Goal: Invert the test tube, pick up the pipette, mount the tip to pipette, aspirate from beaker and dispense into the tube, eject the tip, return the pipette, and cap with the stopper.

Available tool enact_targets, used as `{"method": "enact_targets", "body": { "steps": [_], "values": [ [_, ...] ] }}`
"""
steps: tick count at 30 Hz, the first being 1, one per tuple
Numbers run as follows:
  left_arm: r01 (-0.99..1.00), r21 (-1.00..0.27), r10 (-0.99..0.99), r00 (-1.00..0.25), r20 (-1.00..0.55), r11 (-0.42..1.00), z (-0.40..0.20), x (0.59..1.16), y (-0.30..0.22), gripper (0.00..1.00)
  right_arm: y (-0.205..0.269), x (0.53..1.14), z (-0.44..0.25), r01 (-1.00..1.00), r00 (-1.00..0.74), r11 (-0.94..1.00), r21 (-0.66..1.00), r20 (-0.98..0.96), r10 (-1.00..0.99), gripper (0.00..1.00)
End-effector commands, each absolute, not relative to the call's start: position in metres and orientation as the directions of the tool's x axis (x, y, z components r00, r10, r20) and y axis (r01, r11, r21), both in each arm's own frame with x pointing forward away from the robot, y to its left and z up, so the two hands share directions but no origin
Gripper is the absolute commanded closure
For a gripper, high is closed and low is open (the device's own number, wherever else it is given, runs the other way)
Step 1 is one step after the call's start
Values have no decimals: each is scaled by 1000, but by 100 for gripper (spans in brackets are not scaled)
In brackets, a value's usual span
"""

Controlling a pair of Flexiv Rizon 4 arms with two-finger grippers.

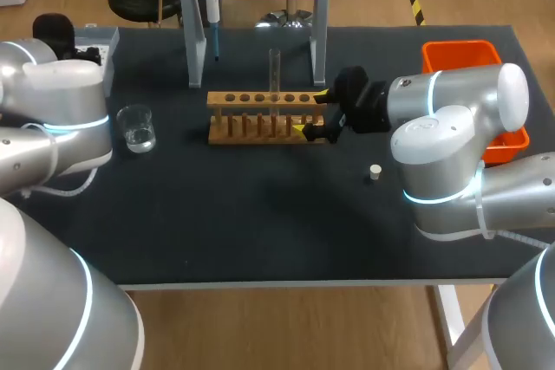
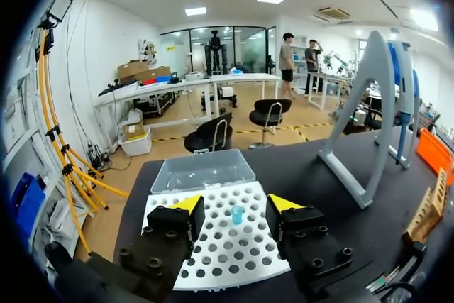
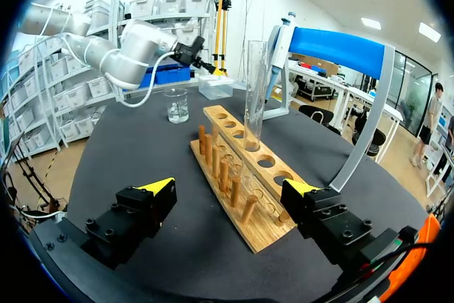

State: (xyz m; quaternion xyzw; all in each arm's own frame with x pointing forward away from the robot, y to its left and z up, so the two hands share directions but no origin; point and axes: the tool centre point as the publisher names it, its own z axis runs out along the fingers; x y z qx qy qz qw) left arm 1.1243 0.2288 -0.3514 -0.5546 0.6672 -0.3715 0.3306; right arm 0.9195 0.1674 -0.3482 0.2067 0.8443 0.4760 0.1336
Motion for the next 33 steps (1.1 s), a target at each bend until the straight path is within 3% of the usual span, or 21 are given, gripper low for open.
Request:
{"method": "enact_targets", "body": {
  "steps": [1,33],
  "values": [
    [-494,-862,-986,-167,-29,109,-356,1133,229,49,166,920,-347,223,-880,463,858,-27,474,0],
    [-518,-848,-984,-178,-20,111,-369,1139,227,55,166,920,-347,223,-880,463,858,-27,474,0]
  ]
}}
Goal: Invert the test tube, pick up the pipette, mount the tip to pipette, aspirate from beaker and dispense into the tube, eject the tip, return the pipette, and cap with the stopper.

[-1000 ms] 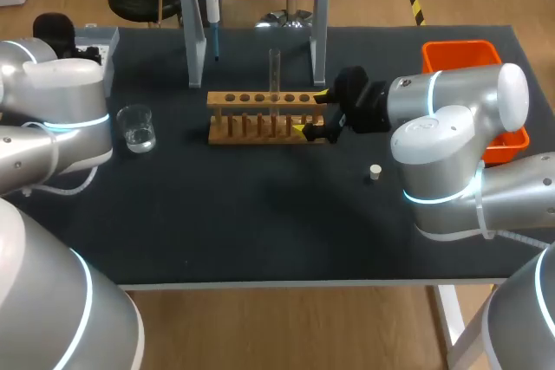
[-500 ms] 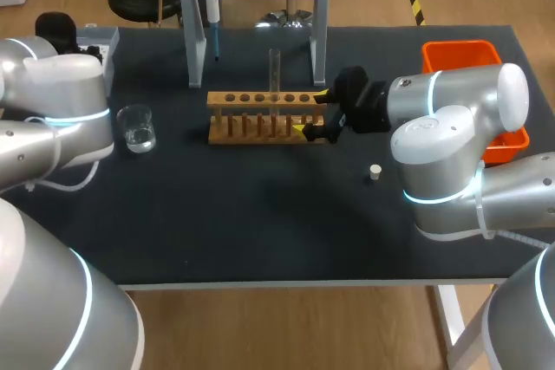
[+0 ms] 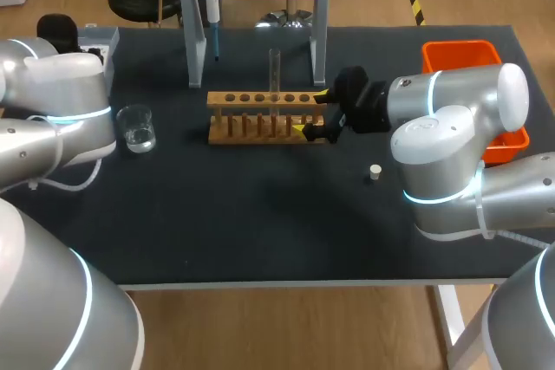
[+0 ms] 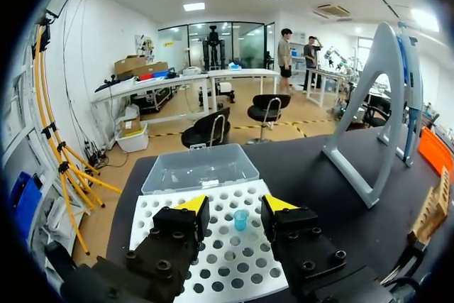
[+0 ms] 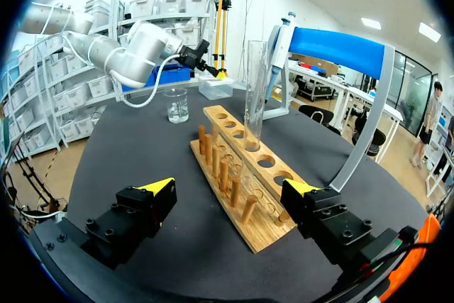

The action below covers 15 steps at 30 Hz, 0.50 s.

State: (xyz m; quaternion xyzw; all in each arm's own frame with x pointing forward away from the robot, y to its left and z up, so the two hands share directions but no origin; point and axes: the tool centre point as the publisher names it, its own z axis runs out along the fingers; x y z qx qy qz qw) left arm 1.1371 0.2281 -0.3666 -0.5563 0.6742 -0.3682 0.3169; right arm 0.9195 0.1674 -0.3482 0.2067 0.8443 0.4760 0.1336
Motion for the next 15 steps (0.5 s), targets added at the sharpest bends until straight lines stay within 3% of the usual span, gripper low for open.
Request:
{"method": "enact_targets", "body": {
  "steps": [1,15],
  "values": [
    [-518,-848,-984,-178,-20,111,-369,1139,227,55,166,920,-347,223,-880,463,858,-27,474,0],
    [-523,-844,-983,-182,-30,122,-370,1140,227,55,166,920,-347,223,-880,463,858,-27,474,0]
  ]
}}
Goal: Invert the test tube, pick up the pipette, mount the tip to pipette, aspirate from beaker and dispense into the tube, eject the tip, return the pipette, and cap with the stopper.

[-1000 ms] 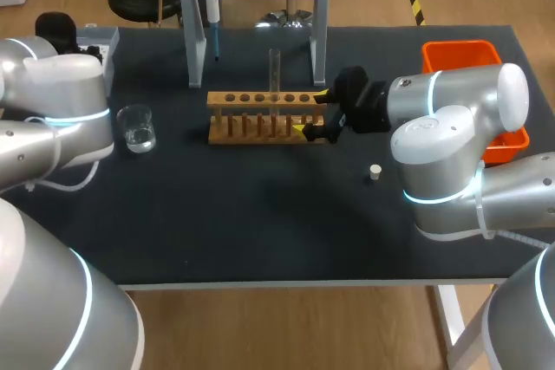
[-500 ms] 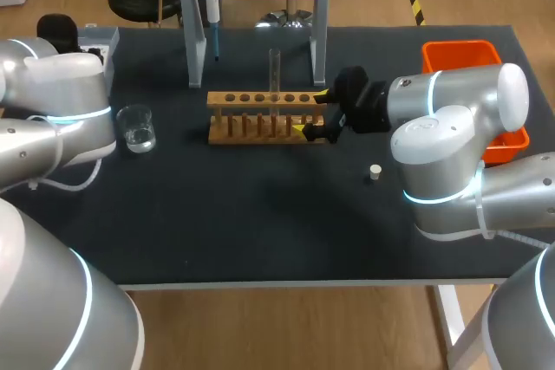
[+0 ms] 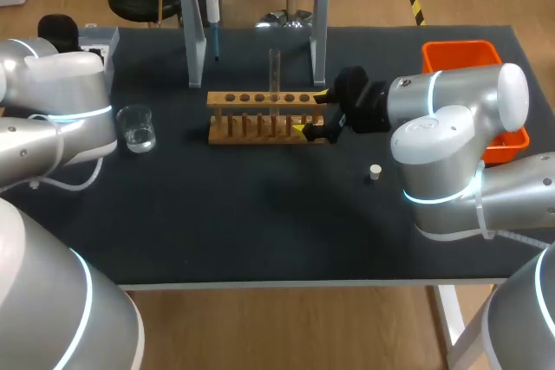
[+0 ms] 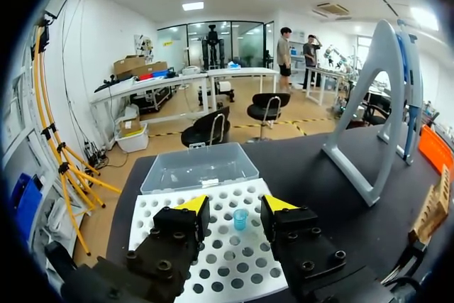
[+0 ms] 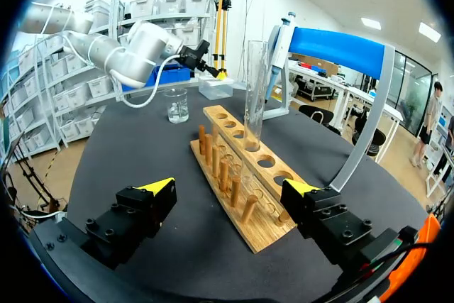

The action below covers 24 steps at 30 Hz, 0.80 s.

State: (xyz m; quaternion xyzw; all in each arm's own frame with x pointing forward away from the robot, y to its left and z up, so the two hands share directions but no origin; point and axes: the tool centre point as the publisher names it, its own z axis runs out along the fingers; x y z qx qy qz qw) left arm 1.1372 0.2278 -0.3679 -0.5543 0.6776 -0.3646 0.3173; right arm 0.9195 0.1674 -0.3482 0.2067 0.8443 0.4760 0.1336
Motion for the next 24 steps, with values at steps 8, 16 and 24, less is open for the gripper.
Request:
{"method": "enact_targets", "body": {
  "steps": [8,16,24],
  "values": [
    [-522,-844,-983,-180,-32,123,-370,1139,227,64,166,920,-347,223,-880,463,858,-27,474,0],
    [-524,-843,-983,-179,-31,122,-370,1139,227,73,166,920,-347,223,-880,463,858,-27,474,0],
    [-527,-841,-983,-178,-31,122,-370,1138,226,81,166,920,-347,223,-880,463,858,-27,474,0]
  ]
}}
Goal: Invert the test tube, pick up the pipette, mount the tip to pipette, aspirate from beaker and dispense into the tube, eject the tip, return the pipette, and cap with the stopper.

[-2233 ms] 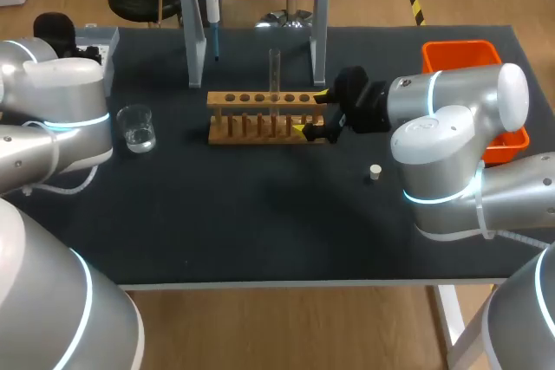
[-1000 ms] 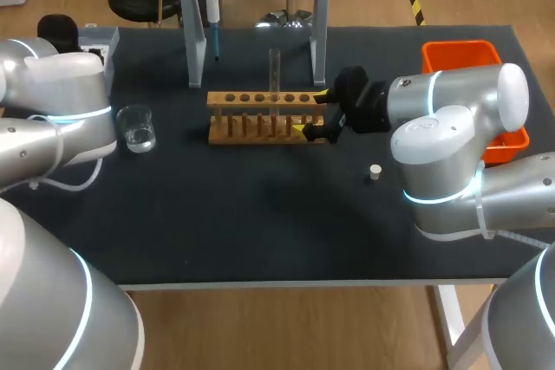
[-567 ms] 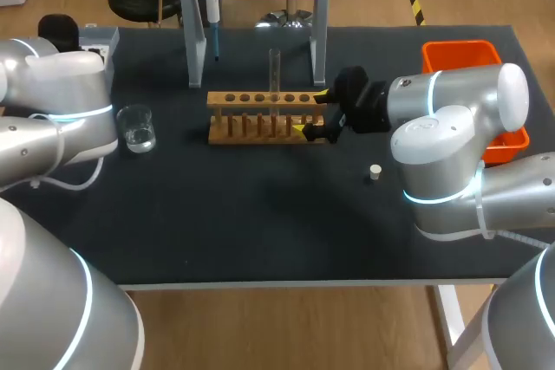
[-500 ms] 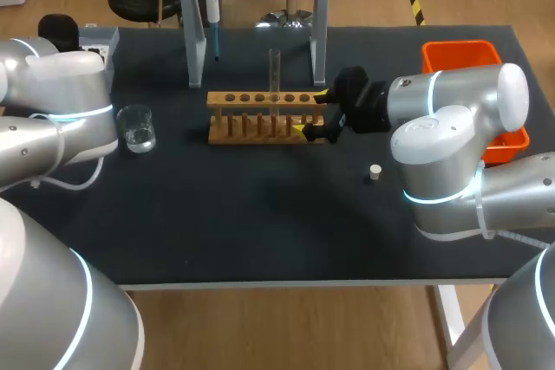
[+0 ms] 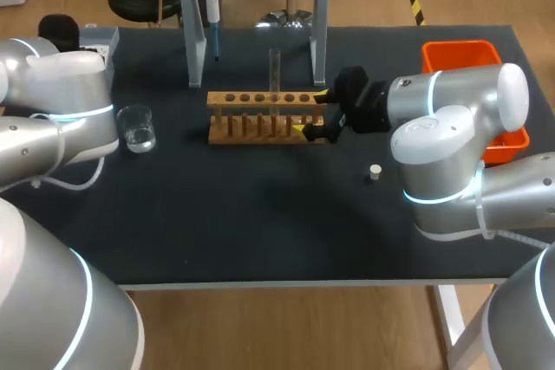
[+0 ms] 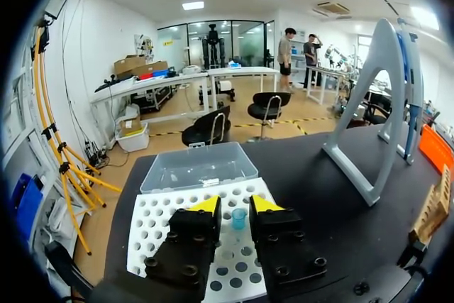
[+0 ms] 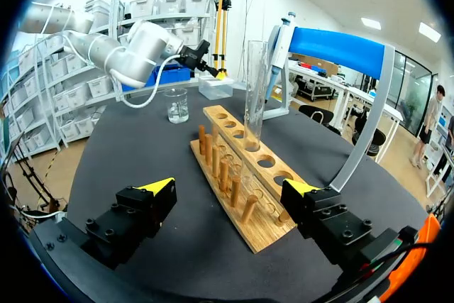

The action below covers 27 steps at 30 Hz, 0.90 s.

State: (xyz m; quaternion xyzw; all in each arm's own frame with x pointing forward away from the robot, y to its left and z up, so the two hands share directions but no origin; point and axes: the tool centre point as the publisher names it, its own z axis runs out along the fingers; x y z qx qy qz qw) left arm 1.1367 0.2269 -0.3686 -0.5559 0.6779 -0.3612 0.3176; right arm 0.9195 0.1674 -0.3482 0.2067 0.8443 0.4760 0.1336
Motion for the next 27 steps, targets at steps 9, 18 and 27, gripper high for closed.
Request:
{"method": "enact_targets", "body": {
  "steps": [9,18,27],
  "values": [
    [-525,-842,-984,-177,-31,121,-371,1138,226,99,166,920,-347,223,-880,463,858,-27,474,0],
    [-522,-844,-984,-176,-31,120,-370,1137,226,100,166,920,-347,223,-880,463,858,-27,474,0],
    [-518,-847,-984,-174,-38,124,-365,1138,227,100,166,920,-347,223,-880,463,858,-27,474,0]
  ]
}}
